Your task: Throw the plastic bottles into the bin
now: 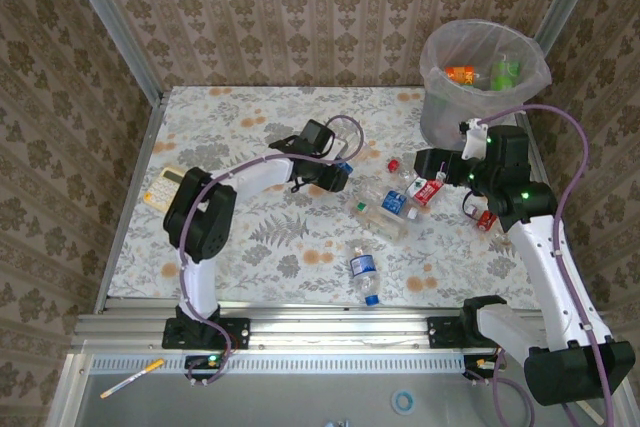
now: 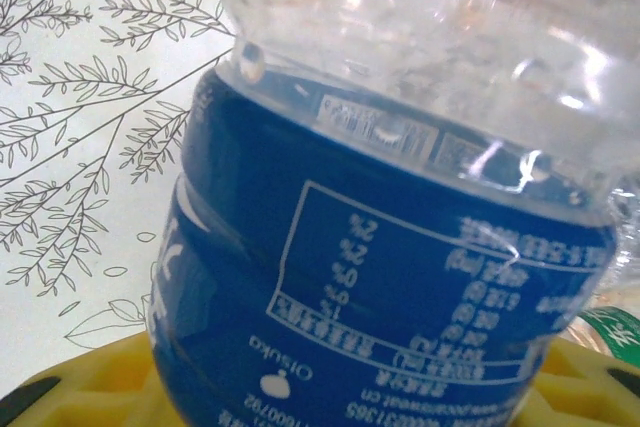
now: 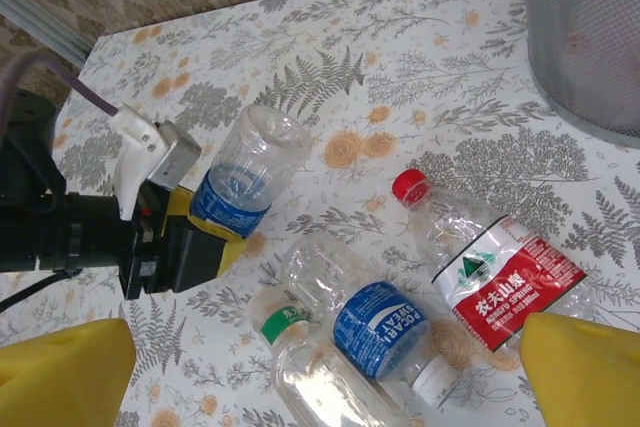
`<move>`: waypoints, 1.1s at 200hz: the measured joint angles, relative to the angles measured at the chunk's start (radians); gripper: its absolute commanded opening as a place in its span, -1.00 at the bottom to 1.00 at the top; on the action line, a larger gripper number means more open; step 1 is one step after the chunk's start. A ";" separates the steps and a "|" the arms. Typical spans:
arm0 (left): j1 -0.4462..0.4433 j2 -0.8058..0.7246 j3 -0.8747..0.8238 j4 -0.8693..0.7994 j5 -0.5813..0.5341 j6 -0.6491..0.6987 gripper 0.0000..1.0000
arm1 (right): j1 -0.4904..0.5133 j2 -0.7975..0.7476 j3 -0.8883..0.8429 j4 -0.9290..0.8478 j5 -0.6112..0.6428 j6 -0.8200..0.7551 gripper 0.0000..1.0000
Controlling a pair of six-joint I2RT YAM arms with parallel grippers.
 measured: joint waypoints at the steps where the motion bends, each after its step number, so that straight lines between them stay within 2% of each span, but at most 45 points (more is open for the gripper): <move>1: 0.000 -0.003 -0.002 0.002 0.002 0.000 -0.32 | 0.000 0.000 -0.001 0.000 -0.001 0.000 1.00; 31: -0.010 -0.058 -0.014 0.024 0.025 0.018 -0.32 | 0.000 0.000 -0.026 0.025 -0.025 0.017 1.00; 74: -0.070 -0.116 -0.011 0.045 0.063 0.046 -0.32 | 0.000 0.005 -0.053 0.077 -0.068 0.055 1.00; 132: -0.139 -0.117 0.009 0.048 0.114 0.077 -0.33 | 0.000 0.037 -0.097 0.174 -0.140 0.128 1.00; 220: -0.169 -0.117 0.018 0.084 0.200 0.082 -0.35 | 0.008 0.078 -0.177 0.299 -0.211 0.233 0.97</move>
